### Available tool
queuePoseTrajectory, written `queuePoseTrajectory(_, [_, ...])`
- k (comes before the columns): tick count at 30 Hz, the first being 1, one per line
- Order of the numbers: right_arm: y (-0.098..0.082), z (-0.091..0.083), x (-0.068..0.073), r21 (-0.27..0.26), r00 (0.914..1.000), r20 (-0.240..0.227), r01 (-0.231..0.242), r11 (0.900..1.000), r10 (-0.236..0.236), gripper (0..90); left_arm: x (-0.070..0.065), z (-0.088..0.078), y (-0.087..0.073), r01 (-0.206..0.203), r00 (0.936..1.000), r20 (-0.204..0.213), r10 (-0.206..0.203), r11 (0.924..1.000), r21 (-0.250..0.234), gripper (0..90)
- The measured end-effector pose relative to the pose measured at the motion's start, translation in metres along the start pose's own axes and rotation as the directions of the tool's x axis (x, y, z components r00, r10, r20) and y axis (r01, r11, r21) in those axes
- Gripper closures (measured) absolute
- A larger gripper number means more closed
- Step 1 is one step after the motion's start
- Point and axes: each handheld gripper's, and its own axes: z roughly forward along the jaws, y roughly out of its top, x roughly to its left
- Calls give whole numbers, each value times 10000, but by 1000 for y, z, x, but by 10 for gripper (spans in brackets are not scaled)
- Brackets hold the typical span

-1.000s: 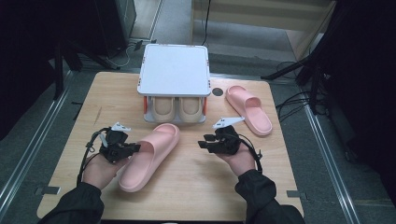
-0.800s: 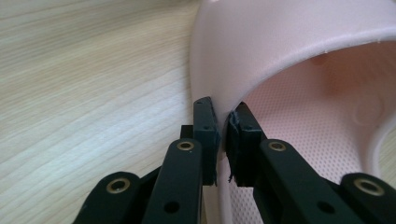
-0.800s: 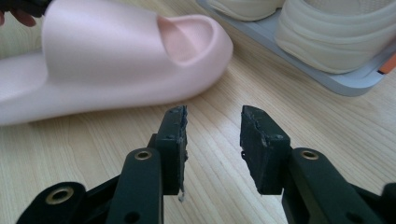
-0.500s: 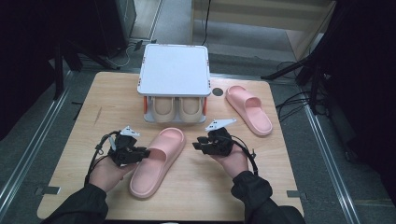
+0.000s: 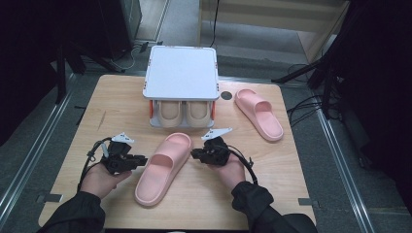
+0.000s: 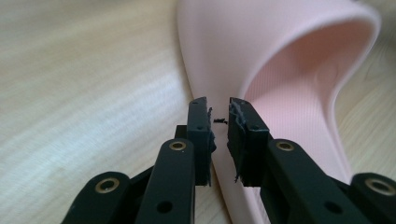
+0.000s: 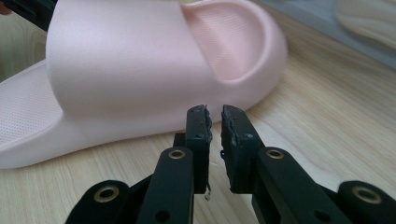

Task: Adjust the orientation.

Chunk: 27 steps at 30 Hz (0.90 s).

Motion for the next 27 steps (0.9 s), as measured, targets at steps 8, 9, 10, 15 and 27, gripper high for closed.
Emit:
queuePoseTrajectory(8, [3,11,3,83,9999,-8,135,9999,-135,810,0,5,-3,79,9994,329,-82,9999,98,802])
queuePoseTrajectory(9, [4,13,3,20,9998,69,178,9998,-178,810,-2,4,-4,38,9991,419,-44,9999,153,801])
queuePoseTrajectory(10, [4,13,3,20,9998,69,178,9998,-178,810,-2,4,-4,38,9991,419,-44,9999,153,798])
queuePoseTrajectory(15, [7,16,1,-9,9999,104,112,9999,-112,810,-5,5,-7,-49,9977,683,36,9998,191,797])
queuePoseTrajectory(27, [12,22,-1,24,9998,138,119,9999,-120,800,-12,5,-9,-300,9960,854,281,9993,213,758])
